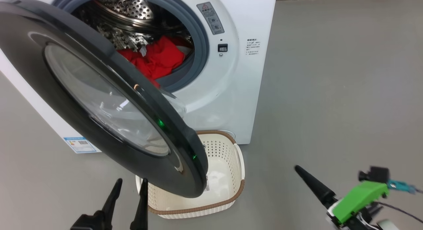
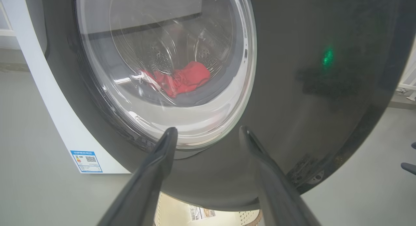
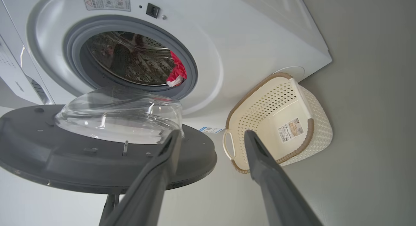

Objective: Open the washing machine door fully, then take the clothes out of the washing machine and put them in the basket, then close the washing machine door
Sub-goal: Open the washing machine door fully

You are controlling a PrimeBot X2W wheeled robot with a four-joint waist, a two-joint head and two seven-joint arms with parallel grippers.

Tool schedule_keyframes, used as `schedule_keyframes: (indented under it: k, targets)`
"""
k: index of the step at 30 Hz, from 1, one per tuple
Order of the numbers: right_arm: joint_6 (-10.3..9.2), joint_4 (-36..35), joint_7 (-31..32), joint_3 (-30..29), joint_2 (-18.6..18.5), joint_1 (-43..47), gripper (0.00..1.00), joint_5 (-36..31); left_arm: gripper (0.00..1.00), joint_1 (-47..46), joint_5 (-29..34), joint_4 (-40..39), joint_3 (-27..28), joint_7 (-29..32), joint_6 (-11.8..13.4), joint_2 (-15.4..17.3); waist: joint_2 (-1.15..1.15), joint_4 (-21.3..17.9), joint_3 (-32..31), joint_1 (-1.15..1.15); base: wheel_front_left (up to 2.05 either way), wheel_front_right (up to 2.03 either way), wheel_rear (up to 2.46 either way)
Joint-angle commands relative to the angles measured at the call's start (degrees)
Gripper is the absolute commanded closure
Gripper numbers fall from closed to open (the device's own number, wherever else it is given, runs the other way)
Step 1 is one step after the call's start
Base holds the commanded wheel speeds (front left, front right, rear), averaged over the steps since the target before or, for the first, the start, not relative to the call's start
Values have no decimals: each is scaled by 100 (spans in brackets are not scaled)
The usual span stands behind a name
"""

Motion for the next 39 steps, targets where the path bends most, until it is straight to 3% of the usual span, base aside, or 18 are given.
schedule_keyframes:
  k: [1,15,20,31,39]
  targets:
    - [44,-111,-153,22,-123,14,0,-73,0,-46,39,-126,201,-69,-29,42,0,-9,-10,0,0,0,0]
    - [44,32,-2006,597,-539,108,0,-1071,0,-22,27,-134,239,-69,-25,42,0,-60,37,0,0,0,0]
    - [44,139,-2320,893,-791,17,0,-1897,0,-30,26,-133,253,-69,-20,42,0,-63,48,0,0,0,0]
    - [44,-171,-2334,-228,-408,342,0,-4265,0,-66,6,-160,262,-69,-5,42,0,-45,102,0,0,0,0]
    - [44,-566,-2335,-1400,153,669,0,-5717,0,-108,-4,-200,261,-69,16,42,0,-18,165,0,0,0,0]
